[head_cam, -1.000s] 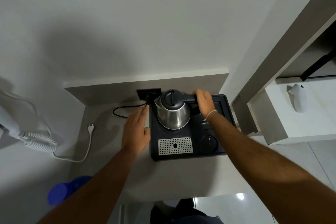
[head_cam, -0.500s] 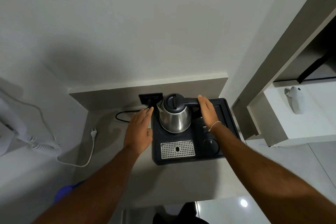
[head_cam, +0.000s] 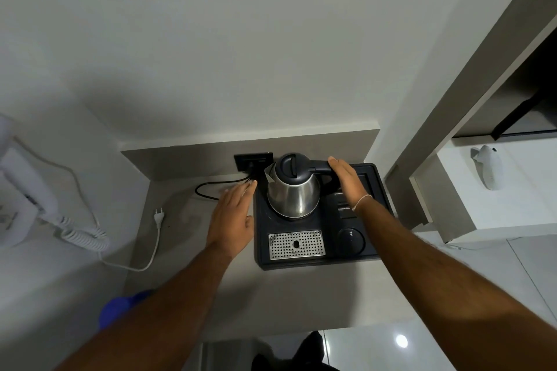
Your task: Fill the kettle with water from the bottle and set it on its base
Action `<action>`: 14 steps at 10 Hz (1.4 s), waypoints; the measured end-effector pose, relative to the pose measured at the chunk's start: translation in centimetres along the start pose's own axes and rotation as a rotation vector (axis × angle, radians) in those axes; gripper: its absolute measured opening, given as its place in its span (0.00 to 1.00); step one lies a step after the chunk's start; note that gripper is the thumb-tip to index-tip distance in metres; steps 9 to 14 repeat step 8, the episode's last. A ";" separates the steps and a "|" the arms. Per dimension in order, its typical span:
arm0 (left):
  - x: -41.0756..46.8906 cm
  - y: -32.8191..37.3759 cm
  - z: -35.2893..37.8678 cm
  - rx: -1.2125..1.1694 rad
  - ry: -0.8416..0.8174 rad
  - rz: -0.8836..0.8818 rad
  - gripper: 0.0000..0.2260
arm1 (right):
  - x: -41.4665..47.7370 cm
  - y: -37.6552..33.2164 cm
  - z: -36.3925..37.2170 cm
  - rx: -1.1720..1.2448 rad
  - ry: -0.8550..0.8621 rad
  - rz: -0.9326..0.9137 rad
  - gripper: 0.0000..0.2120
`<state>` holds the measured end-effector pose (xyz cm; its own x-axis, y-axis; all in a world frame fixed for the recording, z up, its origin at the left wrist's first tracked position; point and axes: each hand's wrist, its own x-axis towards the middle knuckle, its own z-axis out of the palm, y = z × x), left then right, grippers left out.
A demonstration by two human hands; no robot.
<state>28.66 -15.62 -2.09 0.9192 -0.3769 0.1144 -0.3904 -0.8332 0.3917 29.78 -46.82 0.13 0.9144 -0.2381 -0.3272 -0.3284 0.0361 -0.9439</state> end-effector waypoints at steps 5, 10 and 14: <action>-0.4 0.2 -0.6 0.062 0.029 0.005 0.37 | 0.2 -0.3 -0.3 -0.045 -0.001 -0.015 0.14; 0.3 1.7 -3.2 0.169 0.197 0.062 0.34 | -1.4 -0.3 2.0 -0.463 0.172 -0.151 0.18; 0.3 1.7 -3.2 0.169 0.197 0.062 0.34 | -1.4 -0.3 2.0 -0.463 0.172 -0.151 0.18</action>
